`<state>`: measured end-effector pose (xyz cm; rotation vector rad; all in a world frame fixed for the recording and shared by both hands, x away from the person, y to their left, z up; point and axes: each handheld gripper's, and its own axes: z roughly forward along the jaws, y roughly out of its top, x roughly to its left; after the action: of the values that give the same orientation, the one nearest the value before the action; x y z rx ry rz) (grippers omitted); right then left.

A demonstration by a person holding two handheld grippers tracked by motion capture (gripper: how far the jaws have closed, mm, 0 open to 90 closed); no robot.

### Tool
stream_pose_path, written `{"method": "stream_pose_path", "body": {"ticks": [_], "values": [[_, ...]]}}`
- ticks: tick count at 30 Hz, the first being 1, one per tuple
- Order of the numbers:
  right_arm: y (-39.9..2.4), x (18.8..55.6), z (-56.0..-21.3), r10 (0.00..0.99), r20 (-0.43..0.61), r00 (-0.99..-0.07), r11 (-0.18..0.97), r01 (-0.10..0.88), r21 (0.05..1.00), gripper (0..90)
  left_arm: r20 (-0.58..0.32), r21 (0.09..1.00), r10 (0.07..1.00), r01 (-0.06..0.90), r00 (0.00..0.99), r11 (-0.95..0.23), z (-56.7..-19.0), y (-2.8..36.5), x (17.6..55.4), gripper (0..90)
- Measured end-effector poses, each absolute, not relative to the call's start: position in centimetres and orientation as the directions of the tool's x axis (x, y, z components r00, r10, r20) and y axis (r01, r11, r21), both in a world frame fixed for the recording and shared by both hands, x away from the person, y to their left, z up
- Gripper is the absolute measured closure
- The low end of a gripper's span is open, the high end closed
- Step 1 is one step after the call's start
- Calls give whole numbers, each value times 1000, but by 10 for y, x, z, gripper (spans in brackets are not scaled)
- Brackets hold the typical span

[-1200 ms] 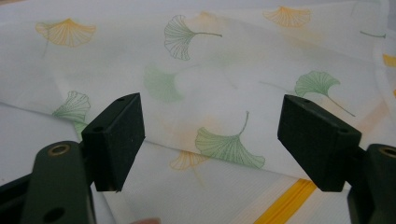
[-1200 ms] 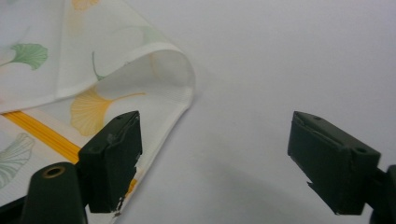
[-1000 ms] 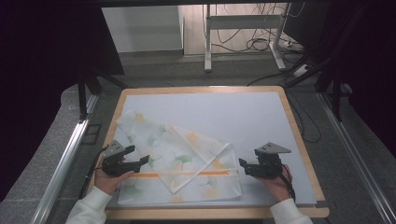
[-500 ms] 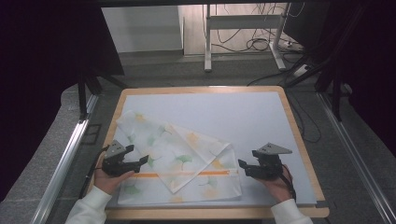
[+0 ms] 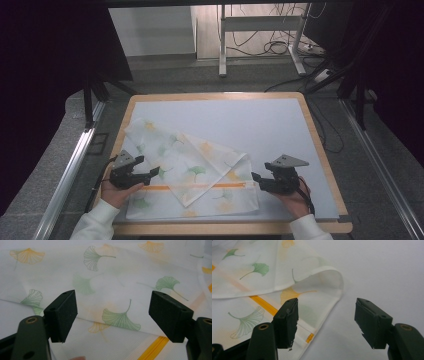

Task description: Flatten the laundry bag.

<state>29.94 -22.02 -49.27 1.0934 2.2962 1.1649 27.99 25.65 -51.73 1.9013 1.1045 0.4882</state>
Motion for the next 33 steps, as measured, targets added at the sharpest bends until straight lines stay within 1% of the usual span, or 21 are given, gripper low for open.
{"method": "stream_pose_path", "body": {"ticks": [14,27,33], "values": [[-199,296,-489,725,66,-686,376,473,797,403,-61,822,847,507,529,-258,-518,254,280,227],[-179,297,-487,701,73,-709,395,471,789,412,-53,816,847,511,529,-268,-519,254,281,227],[-171,297,-480,685,67,-725,400,452,797,413,-49,813,848,514,528,-273,-520,253,281,226]]}}
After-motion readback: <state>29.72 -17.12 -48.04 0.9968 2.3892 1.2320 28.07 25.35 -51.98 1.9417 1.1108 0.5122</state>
